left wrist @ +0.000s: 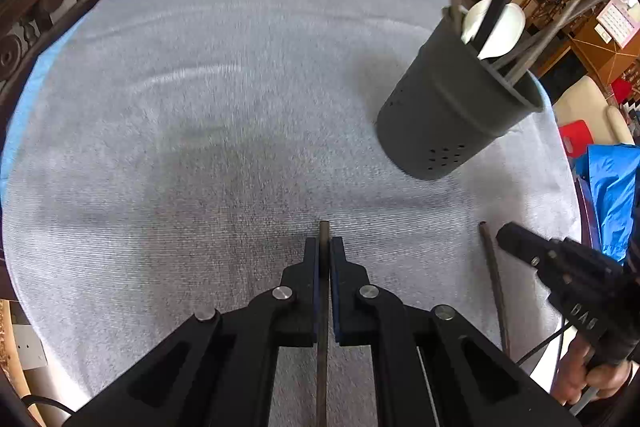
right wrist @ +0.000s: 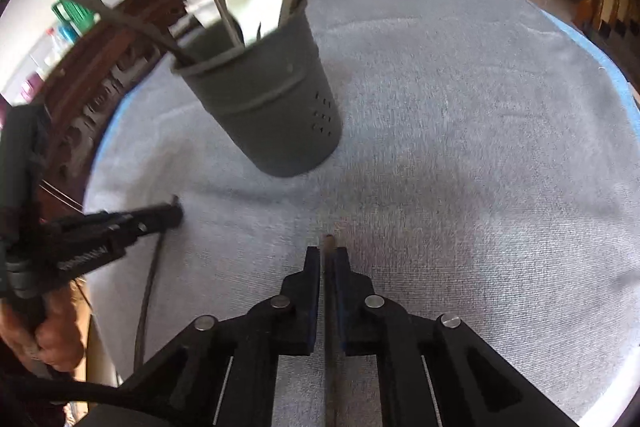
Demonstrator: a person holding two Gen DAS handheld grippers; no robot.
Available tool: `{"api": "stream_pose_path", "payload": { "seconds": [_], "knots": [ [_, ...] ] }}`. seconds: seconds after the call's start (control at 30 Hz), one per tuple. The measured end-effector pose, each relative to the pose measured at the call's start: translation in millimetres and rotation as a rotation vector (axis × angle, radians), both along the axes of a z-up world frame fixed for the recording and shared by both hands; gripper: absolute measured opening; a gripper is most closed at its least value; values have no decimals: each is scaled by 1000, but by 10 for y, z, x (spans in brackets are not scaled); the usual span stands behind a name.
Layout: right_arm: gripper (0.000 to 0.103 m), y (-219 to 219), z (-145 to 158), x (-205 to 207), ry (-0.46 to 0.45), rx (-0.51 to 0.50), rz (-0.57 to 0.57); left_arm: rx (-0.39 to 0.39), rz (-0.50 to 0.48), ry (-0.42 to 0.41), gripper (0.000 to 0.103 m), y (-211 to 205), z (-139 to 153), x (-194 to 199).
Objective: Organize utensils
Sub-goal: 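Lift the held chopsticks toward the grey cup with both tools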
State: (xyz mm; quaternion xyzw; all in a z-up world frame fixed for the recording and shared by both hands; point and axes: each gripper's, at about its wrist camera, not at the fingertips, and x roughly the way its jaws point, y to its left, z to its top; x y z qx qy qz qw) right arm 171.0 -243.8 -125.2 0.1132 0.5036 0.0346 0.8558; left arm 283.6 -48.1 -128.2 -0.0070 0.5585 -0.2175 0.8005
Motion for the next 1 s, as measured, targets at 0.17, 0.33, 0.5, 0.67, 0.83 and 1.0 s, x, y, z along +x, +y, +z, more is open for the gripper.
{"api": "stream_pose_path", "payload": {
  "seconds": [0.17,0.33,0.5,0.67,0.83,1.0],
  "knots": [
    [8,-177,276,-60,-91,83,-6,-36,-20,-66,5,-2,345,-121],
    [8,-344,468,-99,-159,131,-36,-66,-39,-149,5,1,704,-263],
    [11,-395,269,-21,11,125,-13,-61,-29,-132,5,87,688,-265],
    [20,-205,5,30,138,104,28,-62,-14,-114,5,155,621,-415],
    [25,-19,-107,189,173,3,46,-65,-21,-169,5,163,788,-480],
    [28,176,-169,341,187,-92,62,-78,-22,-225,5,179,995,-578]
  ]
}}
